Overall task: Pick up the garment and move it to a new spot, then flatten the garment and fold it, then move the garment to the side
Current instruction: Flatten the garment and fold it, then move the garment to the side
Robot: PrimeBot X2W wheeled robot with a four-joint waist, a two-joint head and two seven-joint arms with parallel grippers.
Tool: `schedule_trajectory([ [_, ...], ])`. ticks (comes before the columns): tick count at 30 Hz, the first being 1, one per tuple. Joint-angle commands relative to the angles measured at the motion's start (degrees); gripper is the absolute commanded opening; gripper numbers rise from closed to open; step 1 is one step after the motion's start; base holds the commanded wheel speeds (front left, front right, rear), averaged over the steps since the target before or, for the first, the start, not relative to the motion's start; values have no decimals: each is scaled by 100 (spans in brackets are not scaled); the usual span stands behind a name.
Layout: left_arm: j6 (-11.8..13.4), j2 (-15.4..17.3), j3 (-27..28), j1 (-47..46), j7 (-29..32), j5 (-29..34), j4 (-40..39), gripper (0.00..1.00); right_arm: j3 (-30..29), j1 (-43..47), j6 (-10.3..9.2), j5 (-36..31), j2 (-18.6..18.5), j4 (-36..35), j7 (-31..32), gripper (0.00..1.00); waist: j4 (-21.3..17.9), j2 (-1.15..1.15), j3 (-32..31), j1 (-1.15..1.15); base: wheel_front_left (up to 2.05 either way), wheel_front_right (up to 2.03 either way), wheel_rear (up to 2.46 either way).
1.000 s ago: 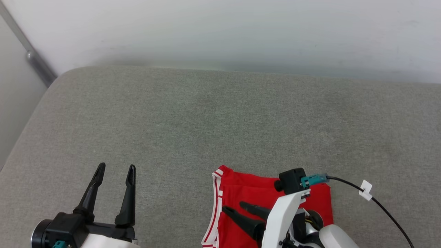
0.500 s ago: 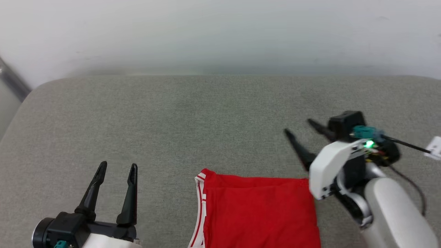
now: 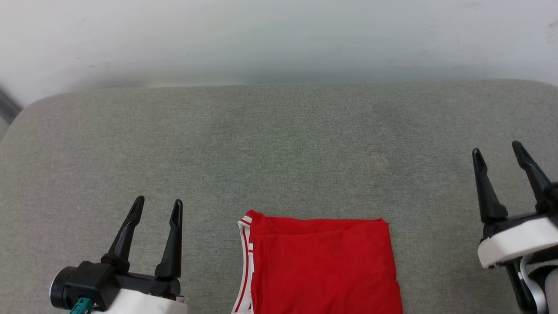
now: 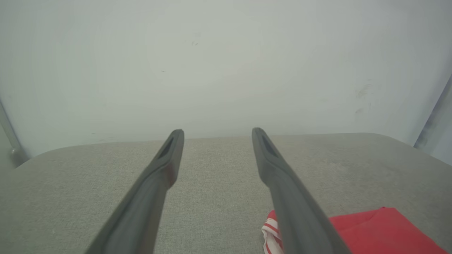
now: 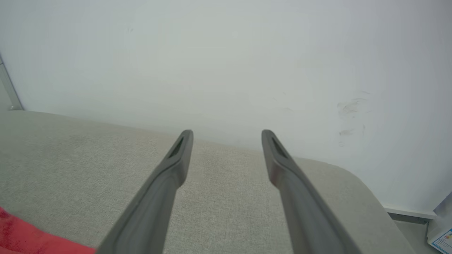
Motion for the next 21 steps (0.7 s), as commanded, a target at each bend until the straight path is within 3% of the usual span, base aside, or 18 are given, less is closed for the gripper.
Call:
schedule_trajectory([
  [1, -8, 0, -11, -14, -13, -37, 11, 100, -61, 214, -2, 8, 133, -133, -172, 100, 3, 0, 3, 0, 0, 0, 0],
  [13, -8, -73, -62, 138, -13, -157, 46, 100, -262, 1384, -3, -522, 935, -686, -877, 100, 24, 0, -122, 0, 0, 0, 0],
  [21, -8, -64, -84, 216, -13, -108, 118, 100, -240, 1468, -3, -570, 1096, -704, -892, 100, 27, 0, -186, 0, 0, 0, 0],
])
